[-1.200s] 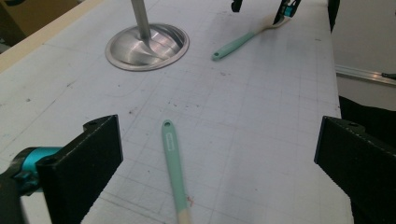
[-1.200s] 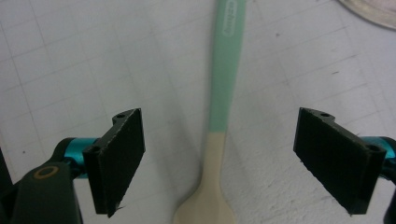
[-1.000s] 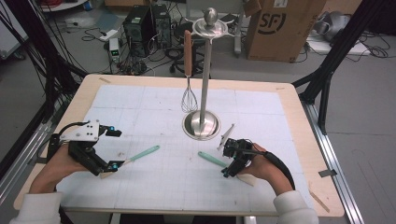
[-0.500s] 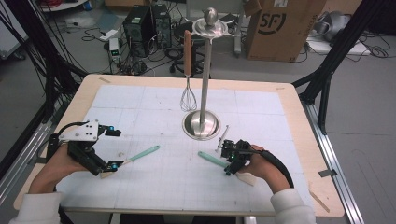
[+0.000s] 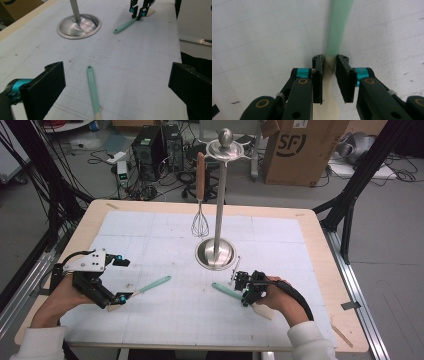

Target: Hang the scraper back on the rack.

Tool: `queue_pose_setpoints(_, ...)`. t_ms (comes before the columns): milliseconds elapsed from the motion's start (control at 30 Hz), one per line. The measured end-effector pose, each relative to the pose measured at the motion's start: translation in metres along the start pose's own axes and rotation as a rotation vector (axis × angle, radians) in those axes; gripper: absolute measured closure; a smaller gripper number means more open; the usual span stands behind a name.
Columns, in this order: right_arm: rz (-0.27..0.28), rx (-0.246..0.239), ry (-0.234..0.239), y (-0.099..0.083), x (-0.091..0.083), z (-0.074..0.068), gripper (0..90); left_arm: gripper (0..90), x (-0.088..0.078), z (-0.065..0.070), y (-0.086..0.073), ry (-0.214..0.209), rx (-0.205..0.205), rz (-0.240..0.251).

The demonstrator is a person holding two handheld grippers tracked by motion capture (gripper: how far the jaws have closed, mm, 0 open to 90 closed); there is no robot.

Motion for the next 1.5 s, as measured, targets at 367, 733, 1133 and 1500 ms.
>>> queue_pose_setpoints(367,-0.021,-0.02,-0.005,0.003,-0.001,-0.001,80.8,1.7,0.0,0.0,0.0,-0.001,0.003,-0.003)
queue_pose_setpoints(733,0.177,0.003,0.082,-0.015,-0.027,0.007,80.9,1.7,-0.001,-0.001,-0.001,0.001,-0.002,0.0)
queue_pose_setpoints(1133,0.448,0.038,0.114,-0.046,-0.074,0.016,80.8,1.7,-0.004,-0.003,-0.002,0.006,-0.012,0.024)
queue_pose_setpoints(1500,0.586,0.079,0.126,-0.062,-0.106,0.03,80.9,1.7,-0.01,-0.004,-0.003,0.014,-0.013,0.038)
Point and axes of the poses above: each handheld gripper's, and its own axes: x roughly forward along the jaws, y roughly out of its top, z roughly to its right, the point moved 1 cm from there along x, roughly forward along the jaws, and after that the axes turned 6 degrees about -y, right-handed, at the moved point
